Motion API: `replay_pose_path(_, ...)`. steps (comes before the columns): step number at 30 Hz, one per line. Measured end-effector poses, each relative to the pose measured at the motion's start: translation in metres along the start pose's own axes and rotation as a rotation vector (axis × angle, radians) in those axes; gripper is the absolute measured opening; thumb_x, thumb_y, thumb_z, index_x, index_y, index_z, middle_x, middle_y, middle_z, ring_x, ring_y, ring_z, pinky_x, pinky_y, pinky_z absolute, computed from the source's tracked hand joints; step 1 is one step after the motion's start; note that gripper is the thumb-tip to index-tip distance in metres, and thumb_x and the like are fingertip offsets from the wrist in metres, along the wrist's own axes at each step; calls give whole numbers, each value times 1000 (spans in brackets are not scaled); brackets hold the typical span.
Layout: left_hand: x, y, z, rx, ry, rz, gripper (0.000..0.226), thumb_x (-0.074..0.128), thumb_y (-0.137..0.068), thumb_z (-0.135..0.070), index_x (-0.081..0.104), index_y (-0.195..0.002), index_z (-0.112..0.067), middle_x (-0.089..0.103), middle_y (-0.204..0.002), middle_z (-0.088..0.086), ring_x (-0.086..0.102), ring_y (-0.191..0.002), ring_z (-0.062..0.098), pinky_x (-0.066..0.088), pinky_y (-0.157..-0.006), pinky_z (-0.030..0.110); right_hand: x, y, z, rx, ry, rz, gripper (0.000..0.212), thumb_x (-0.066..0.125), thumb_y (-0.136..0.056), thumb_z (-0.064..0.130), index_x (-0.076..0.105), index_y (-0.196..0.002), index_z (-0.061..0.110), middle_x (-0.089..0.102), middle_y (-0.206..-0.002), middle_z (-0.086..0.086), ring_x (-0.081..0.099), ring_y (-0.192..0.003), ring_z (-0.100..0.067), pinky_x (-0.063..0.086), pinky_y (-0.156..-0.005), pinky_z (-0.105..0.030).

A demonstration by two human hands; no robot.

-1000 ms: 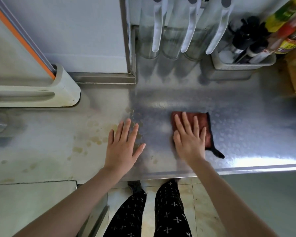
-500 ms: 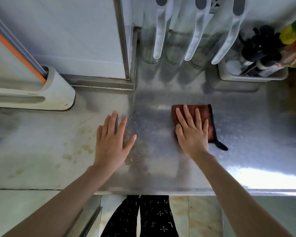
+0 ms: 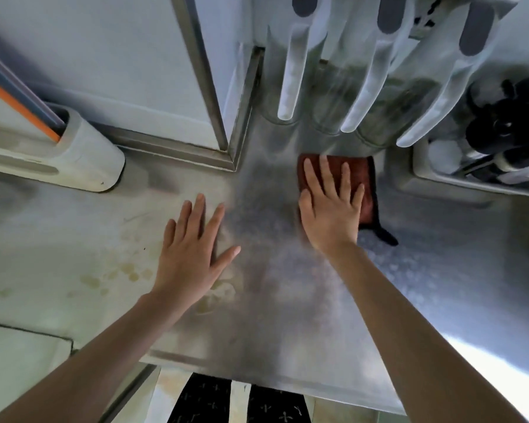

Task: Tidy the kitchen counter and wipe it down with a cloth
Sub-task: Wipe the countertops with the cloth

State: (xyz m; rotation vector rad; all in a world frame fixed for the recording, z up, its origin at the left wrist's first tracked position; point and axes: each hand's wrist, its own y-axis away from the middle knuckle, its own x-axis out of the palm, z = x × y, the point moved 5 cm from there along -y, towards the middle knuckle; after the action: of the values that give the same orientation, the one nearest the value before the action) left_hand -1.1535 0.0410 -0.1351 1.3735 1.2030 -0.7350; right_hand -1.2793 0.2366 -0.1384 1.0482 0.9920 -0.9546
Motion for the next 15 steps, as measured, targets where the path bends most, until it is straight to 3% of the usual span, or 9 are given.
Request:
replay_pose_path(2, 4, 0, 1, -15, 7, 0, 78, 13, -83, -71, 2, -148, -30, -5, -157, 6, -5, -144, 24, 8, -114, 46, -2, -11, 18, 41, -23, 13, 54, 16, -97, 39, 2, -149, 34, -3, -159, 6, -6, -144, -34, -3, -112, -58)
replay_pose_path(6, 7, 1, 2, -38, 29, -4, 77, 11, -81, -73, -5, -146, -34, -15, -155, 0, -17, -141, 17, -3, -112, 40, 10, 0, 68, -455, 118, 96, 60, 3, -89, 44, 4, -149, 34, 3, -159, 6, -2, -144, -33, -3, -112, -57)
replay_pose_path(8, 7, 2, 2, -29, 33, -11, 77, 14, -82, -73, -3, -146, -34, -11, -156, 1, -13, -142, 19, -1, -112, 41, 7, -11, 60, -533, 145, 91, 60, 5, -89, 44, 8, -148, 35, 6, -158, 9, 2, -145, -31, -1, -113, -55)
replay_pose_path(11, 6, 2, 2, -29, 46, -23, 77, 14, -81, -73, -2, -146, -34, -13, -154, -2, -13, -141, 17, 0, -112, 40, -3, -37, 43, -308, 106, 26, 56, 10, -93, 41, 8, -149, 34, 5, -159, 7, 3, -145, -31, 1, -113, -55)
replay_pose_path(15, 4, 1, 1, -44, 89, -11, 80, 9, -77, -75, -7, -145, -35, -18, -152, -5, -19, -138, 12, -1, -114, 40, 2, -43, 69, -50, -18, 37, 55, 18, -98, 37, -2, -149, 32, -6, -159, 5, -10, -144, -34, -6, -111, -58)
